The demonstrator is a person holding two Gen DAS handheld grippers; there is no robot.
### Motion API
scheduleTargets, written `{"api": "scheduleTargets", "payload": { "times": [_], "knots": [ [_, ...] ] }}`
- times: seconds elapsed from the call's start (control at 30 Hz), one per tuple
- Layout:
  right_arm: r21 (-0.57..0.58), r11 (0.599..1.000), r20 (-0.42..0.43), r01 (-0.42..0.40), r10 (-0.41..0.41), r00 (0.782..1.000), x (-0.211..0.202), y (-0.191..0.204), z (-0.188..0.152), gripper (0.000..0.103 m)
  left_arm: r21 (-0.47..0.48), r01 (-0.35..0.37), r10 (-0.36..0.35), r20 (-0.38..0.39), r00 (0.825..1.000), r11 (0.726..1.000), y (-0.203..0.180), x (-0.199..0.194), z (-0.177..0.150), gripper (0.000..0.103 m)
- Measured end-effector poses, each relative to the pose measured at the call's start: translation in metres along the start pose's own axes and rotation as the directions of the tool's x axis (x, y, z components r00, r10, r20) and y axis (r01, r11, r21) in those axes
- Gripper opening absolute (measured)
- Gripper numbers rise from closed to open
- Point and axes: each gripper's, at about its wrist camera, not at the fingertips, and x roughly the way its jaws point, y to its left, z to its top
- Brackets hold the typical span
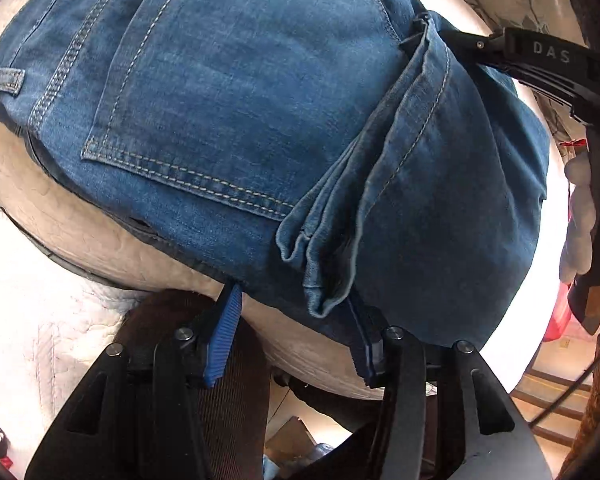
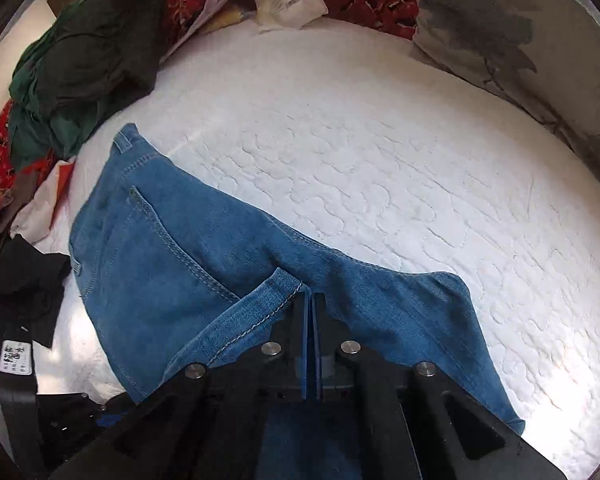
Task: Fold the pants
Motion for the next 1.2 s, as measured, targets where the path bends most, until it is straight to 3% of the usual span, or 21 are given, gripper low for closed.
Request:
{"api": "scheduleTargets", "payload": {
  "times": [0.13, 0.2, 0.23, 0.27, 0.4, 0.5, 0.53, 0.57, 0.7, 0.8, 0.83, 0.9, 0.97, 1.07, 1.13, 1.2],
  "knots": [
    [0.062, 0.987, 0.057, -0.15, 0.147, 0.988, -0.038, -0.026, -0.006, 0.014, -0.008, 0.054, -0.054, -0.003, 0.999, 0.999, 0.008, -0.021, -0.007, 0.048],
    [0.102, 0.983, 0.115, -0.154, 0.142, 0.983, -0.067, -0.05, -0.021, 0.035, -0.007, 0.107, -0.107, 0.007, 0.994, 0.994, 0.005, -0.035, -0.013, 0.048],
    [0.119, 0.985, 0.129, -0.124, 0.109, 0.986, -0.077, -0.062, -0.031, 0.053, -0.003, 0.13, -0.13, 0.022, 0.991, 0.991, 0.001, -0.041, -0.016, 0.048],
    [0.134, 0.986, 0.132, -0.095, 0.077, 0.988, -0.083, -0.072, -0.041, 0.058, 0.009, 0.151, -0.151, 0.034, 0.988, 0.988, -0.006, -0.045, -0.018, 0.048],
    [0.234, 0.972, 0.075, -0.022, 0.005, 0.997, -0.076, -0.109, -0.083, 0.058, 0.116, 0.16, -0.162, 0.011, 0.987, 0.98, -0.055, -0.037, -0.022, 0.048],
    [0.306, 0.95, 0.102, -0.059, 0.029, 0.994, -0.066, -0.12, -0.098, 0.056, 0.182, 0.125, -0.121, -0.034, 0.992, 0.975, -0.084, -0.013, -0.028, 0.048],
    [0.317, 0.945, 0.109, -0.082, 0.05, 0.993, -0.063, -0.121, -0.1, 0.037, 0.2, 0.112, -0.105, -0.049, 0.993, 0.973, -0.09, -0.006, -0.03, 0.048],
    [0.318, 0.942, 0.113, -0.111, 0.079, 0.99, -0.06, -0.121, -0.099, 0.01, 0.219, 0.093, -0.082, -0.06, 0.995, 0.971, -0.091, 0.0, -0.036, 0.048],
    [0.371, 0.919, 0.196, -0.132, 0.061, 0.979, -0.067, -0.135, -0.081, 0.006, 0.254, 0.011, 0.016, -0.105, 0.994, 0.967, -0.102, 0.033, -0.038, 0.048],
    [0.415, 0.909, 0.112, -0.04, -0.007, 0.994, -0.042, -0.148, -0.076, 0.004, 0.251, 0.003, 0.027, -0.117, 0.993, 0.968, -0.105, 0.042, -0.035, 0.048],
    [0.44, 0.897, 0.084, -0.046, 0.01, 0.996, -0.033, -0.156, -0.078, 0.004, 0.257, 0.006, 0.026, -0.121, 0.992, 0.966, -0.106, 0.041, -0.034, 0.048],
    [0.504, 0.855, 0.142, -0.124, 0.059, 0.988, -0.038, -0.166, -0.085, 0.01, 0.256, 0.049, -0.013, -0.141, 0.99, 0.965, -0.096, 0.033, -0.032, 0.048],
    [0.509, 0.844, 0.197, -0.168, 0.075, 0.978, -0.054, -0.166, -0.089, 0.01, 0.263, 0.099, -0.062, -0.146, 0.987, 0.96, -0.088, 0.017, -0.032, 0.048],
    [0.446, 0.872, 0.258, -0.204, 0.092, 0.962, -0.082, -0.148, -0.09, 0.011, 0.252, 0.119, -0.102, -0.079, 0.992, 0.96, -0.063, -0.018, -0.025, 0.048],
    [0.377, 0.893, 0.283, -0.244, 0.14, 0.949, -0.093, -0.124, -0.085, 0.015, 0.175, 0.153, -0.15, -0.03, 0.988, 0.973, -0.037, -0.04, -0.015, 0.048],
    [0.321, 0.908, 0.288, -0.269, 0.177, 0.941, -0.095, -0.097, -0.076, 0.024, 0.065, 0.225, -0.226, 0.001, 0.974, 0.972, -0.007, -0.054, 0.002, 0.048]
  ]
}}
